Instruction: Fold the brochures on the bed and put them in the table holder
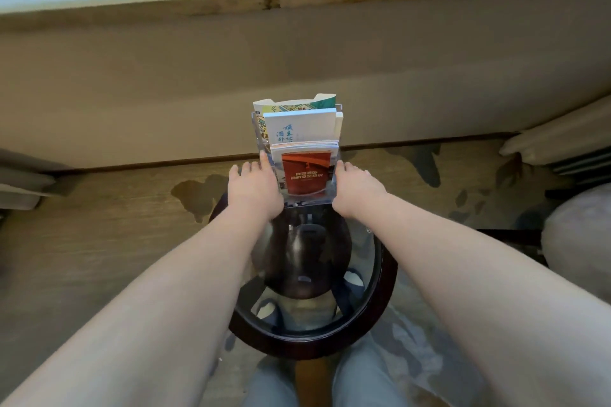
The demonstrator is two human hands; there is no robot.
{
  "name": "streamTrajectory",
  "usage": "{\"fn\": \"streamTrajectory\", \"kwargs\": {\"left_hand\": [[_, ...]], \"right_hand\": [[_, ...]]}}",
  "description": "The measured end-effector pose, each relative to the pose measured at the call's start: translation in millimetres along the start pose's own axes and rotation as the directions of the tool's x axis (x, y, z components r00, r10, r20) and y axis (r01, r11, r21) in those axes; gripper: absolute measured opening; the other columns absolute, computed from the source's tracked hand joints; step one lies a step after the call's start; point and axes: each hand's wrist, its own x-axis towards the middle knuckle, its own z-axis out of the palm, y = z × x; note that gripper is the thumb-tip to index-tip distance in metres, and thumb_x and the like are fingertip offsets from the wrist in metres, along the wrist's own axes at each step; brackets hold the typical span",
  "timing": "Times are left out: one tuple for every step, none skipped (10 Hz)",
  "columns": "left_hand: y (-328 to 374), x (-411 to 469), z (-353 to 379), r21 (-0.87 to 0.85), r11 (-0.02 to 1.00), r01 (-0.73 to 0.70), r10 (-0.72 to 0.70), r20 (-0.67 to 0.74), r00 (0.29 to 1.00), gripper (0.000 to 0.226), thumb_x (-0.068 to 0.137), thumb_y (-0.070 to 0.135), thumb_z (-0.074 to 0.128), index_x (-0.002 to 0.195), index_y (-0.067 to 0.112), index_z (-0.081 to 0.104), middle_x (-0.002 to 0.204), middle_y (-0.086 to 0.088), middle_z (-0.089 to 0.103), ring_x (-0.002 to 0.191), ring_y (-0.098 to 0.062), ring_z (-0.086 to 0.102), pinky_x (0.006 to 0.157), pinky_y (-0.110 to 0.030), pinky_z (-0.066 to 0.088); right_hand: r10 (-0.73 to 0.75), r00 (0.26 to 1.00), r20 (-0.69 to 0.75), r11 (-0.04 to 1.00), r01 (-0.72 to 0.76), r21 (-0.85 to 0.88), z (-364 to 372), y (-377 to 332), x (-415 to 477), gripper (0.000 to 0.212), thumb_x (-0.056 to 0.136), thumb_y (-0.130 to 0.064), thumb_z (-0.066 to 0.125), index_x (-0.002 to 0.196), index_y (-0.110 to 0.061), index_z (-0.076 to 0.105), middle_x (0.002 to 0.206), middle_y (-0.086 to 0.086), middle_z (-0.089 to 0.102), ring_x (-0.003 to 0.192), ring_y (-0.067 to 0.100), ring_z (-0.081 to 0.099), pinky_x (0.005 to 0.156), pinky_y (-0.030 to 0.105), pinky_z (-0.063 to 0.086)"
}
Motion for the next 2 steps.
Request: {"fn": "streamTrajectory", "kwargs": {"left_hand": [[-12,-9,-60,0.083,0.996,-0.026,0.034,-0.089,0.995,0.082,0.096,0.039,0.045,0.162,0.005,0.008,0.151,-0.012,0.050,0.145,-0.030,0.039,0.125,-0.052,0.016],[-26,-30,-123,0.112,0.992,-0.055,0.082,-0.256,0.963,0.076,0.096,0.036,0.045,0.163,0.015,0.015,0.144,-0.007,0.057,0.134,-0.028,0.053,0.123,-0.052,0.019]], "right_hand": [[-0.026,0.997,-0.073,0.999,0.028,0.030,-42,-18,-19,0.068,0.092,-0.027,0.063,0.152,-0.009,0.035,0.148,0.011,0.050,0.134,0.034,0.050,0.109,0.046,0.046],[-0.091,0.977,-0.194,0.995,0.083,-0.046,-89,-34,-50,0.065,0.091,-0.026,0.064,0.148,-0.010,0.037,0.142,0.008,0.051,0.127,0.032,0.051,0.103,0.045,0.046]]}}
